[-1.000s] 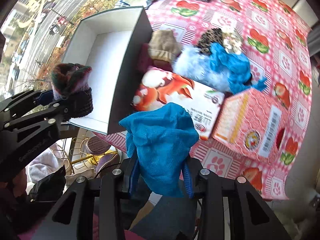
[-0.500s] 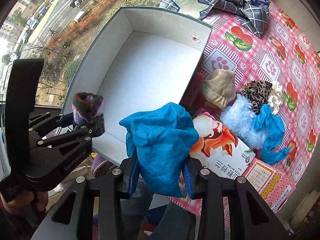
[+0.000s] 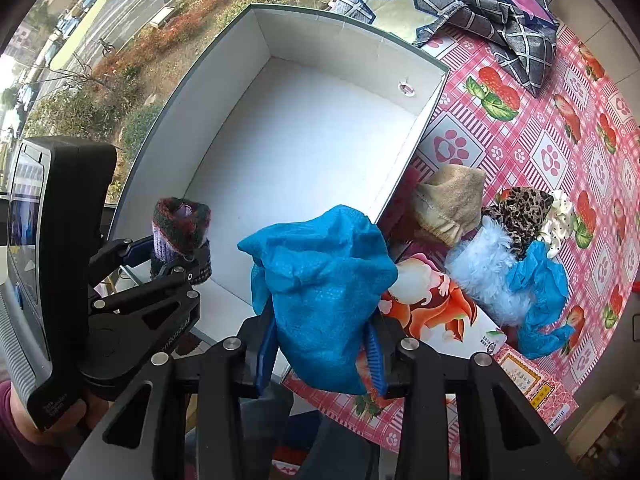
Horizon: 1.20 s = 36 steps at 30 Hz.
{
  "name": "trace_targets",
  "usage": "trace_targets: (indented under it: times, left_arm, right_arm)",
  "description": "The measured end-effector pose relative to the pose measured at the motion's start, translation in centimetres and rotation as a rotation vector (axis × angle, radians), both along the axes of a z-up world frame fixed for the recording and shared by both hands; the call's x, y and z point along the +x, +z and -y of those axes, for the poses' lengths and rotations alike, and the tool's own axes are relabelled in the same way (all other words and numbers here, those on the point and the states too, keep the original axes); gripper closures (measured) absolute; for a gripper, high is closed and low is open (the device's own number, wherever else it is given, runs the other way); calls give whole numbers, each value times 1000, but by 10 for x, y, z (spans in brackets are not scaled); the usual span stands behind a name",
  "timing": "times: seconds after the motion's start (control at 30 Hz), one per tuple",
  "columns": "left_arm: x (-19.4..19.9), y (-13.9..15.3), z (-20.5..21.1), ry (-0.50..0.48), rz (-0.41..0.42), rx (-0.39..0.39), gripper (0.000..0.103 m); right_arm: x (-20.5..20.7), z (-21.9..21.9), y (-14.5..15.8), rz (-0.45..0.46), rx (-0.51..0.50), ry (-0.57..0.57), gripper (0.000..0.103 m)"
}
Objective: Organize soft objects
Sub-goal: 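Carry the knitted hat and blue cloth with both tools over the white box, then open the left tool dropping the hat while the right tool drops the blue cloth into the box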
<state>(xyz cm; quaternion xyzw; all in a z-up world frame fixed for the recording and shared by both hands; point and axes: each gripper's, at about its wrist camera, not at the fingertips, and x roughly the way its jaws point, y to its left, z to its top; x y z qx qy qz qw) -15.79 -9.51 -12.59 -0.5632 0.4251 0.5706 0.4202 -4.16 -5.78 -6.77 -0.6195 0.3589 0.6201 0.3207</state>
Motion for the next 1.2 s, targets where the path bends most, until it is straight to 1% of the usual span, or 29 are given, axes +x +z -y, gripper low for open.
trace_targets:
  times: [0.17, 0.83, 0.9, 0.93, 1.0, 1.03, 1.07, 1.1, 1.13, 1.17, 1.2]
  left_arm:
    - [6, -1, 1, 0, 9, 4, 66]
    - [3, 0, 0, -5, 17, 8, 65]
    - [3, 1, 0, -4, 15, 17, 63]
    - [3, 2, 1, -2, 16, 23, 60]
    - [2, 5, 1, 2, 21, 38, 48]
    - [2, 7, 1, 3, 20, 47, 35]
    - [2, 9, 2, 6, 17, 57, 23]
    - [2, 11, 2, 5, 10, 66, 21]
    - [2, 13, 2, 4, 5, 76, 20]
    - [3, 14, 3, 2, 10, 82, 20]
    - [2, 15, 3, 3, 24, 85, 19]
  right_arm:
    - [-3, -1, -2, 3, -1, 7, 65]
    - [-13, -5, -10, 6, -11, 26, 65]
    - [-15, -6, -10, 4, -10, 30, 65]
    - [-16, -6, -10, 2, -8, 33, 65]
    - [-18, -7, -10, -2, -11, 40, 65]
    - [-19, -6, -10, -3, -13, 47, 63]
    - [-20, -6, -10, -3, -16, 54, 54]
    - [-21, -6, -8, -3, -10, 59, 47]
    - [-21, -6, -7, -4, -3, 62, 42]
    - [-21, -6, -5, -7, 5, 62, 32]
    - [-20, -7, -2, -11, 11, 61, 19]
